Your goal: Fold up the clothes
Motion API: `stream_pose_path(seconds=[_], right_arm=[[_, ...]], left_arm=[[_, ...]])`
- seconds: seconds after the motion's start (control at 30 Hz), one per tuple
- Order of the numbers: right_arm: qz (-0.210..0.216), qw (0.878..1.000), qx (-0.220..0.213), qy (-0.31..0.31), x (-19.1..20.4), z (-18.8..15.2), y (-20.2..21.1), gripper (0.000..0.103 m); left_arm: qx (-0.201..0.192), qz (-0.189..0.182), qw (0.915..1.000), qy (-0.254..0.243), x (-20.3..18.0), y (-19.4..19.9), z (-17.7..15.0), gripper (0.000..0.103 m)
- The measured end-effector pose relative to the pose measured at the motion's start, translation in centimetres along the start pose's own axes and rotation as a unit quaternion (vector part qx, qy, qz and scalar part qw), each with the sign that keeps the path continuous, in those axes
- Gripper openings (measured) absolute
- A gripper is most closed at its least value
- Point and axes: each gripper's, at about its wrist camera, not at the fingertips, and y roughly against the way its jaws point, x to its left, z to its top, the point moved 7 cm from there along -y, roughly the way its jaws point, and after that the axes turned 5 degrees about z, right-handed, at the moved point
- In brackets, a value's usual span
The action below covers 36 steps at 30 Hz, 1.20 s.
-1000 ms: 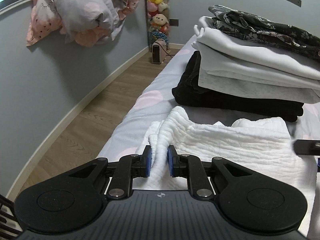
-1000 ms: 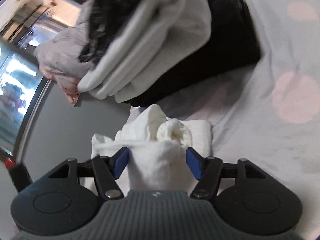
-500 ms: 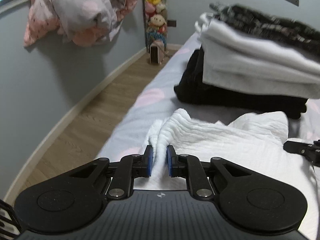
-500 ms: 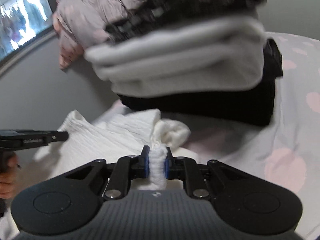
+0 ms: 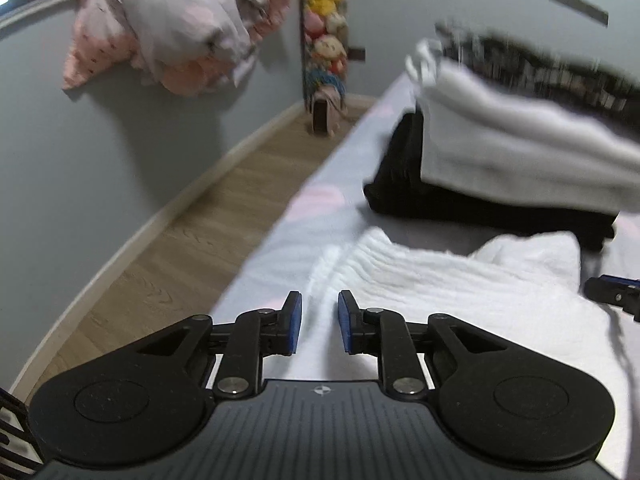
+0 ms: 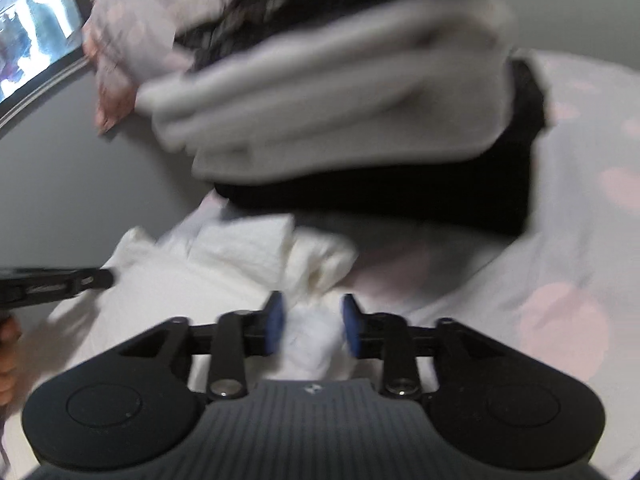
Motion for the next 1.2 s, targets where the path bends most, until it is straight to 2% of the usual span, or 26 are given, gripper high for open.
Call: stream_pose_path(seconds=[0.13,0.33,0.43,0.57,0.7,0.83,1.03,1.17,1.2], right_arm=[[-0.003,1.000,-0.023,0.014,0.5,1.2,3.8,0.039],[0.059,0.995,-0.011,0.085,5.3,-1.5,6.7,0.038],[0.067,0.991,0.001,0.117,7.3,-3.6,6.4,0.038],[0.052,0.992,0.040,0.107,6.7,-6.2,4.9,0.037],[0.042,0.992,0.060,0.102,6.1,-7.3,4.3,0.038],[0.032,0.990,0.067,0.123,7.0,-6.6,5.3,0.038],[0.028,0.992,0.019,0.122,8.4,-5.5,10.4,0.045],[0.035,0.990,-0.011,0.133,10.1,-5.0,15.3,0.062],[0.034,0.990,-0.024,0.135,10.5,-4.9,16.8,0.065]], left_arm=[[-0.025,0.007,0.9997,0.002,2.5,4.6,-0.1,0.023],[-0.030,0.002,0.9993,-0.020,3.7,9.0,-3.5,0.023],[-0.015,-0.001,0.9995,-0.028,3.6,9.1,-6.2,0.022],[0.037,0.020,0.9986,-0.033,4.2,6.6,-9.2,0.020],[0.052,0.015,0.9981,-0.029,4.7,6.3,-9.5,0.020],[0.040,0.016,0.9986,-0.030,5.2,9.1,-9.0,0.020],[0.007,0.042,0.9989,-0.018,5.4,15.7,-8.5,0.022],[-0.036,0.069,0.9968,-0.020,5.2,20.7,-8.1,0.038],[-0.051,0.075,0.9957,-0.018,5.0,22.1,-7.9,0.045]])
